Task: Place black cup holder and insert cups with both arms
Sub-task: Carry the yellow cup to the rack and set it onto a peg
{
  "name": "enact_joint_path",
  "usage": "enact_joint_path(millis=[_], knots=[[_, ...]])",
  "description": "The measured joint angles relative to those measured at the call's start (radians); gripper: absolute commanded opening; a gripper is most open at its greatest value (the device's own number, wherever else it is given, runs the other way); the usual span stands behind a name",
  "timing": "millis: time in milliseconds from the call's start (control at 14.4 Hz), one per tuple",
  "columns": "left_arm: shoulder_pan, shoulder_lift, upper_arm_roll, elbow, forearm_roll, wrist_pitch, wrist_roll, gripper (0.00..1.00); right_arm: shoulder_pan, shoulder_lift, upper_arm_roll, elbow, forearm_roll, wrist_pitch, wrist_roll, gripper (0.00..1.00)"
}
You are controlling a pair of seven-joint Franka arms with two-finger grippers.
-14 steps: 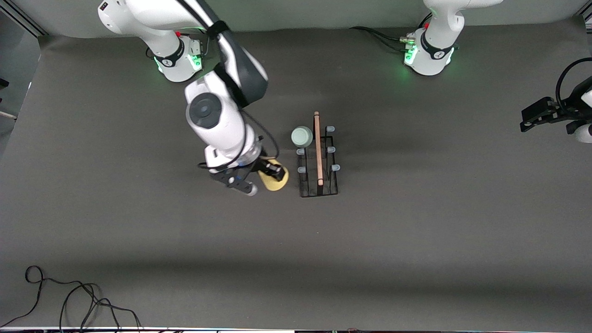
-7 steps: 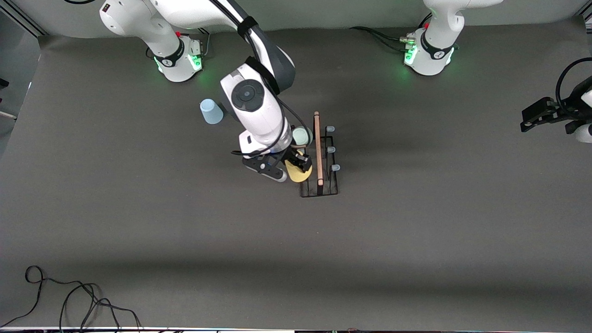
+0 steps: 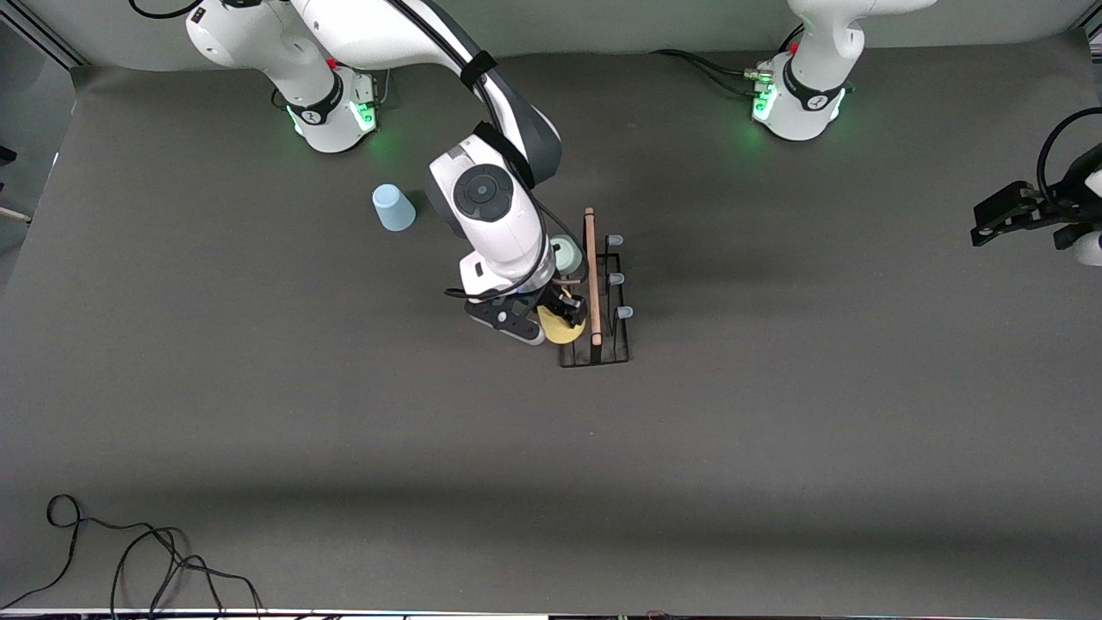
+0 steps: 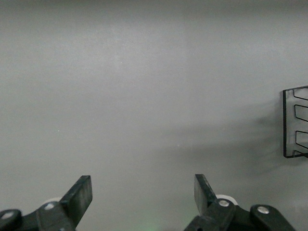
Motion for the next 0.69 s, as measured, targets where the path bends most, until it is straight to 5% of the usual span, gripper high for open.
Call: enact_joint_path(millis=[346, 692], knots=[[0.000, -0.004, 0.000, 0.000, 0.000, 0.000, 0.000, 0.94, -0.005, -0.003, -0.042, 0.089, -0.025, -0.142, -0.012, 1.00], [-0.001, -0.017, -0.002, 0.000, 0.000, -0.001, 0.000, 0.95, -0.014, -0.080, -0.178, 0.215, -0.030, -0.459, -0.219, 1.00]])
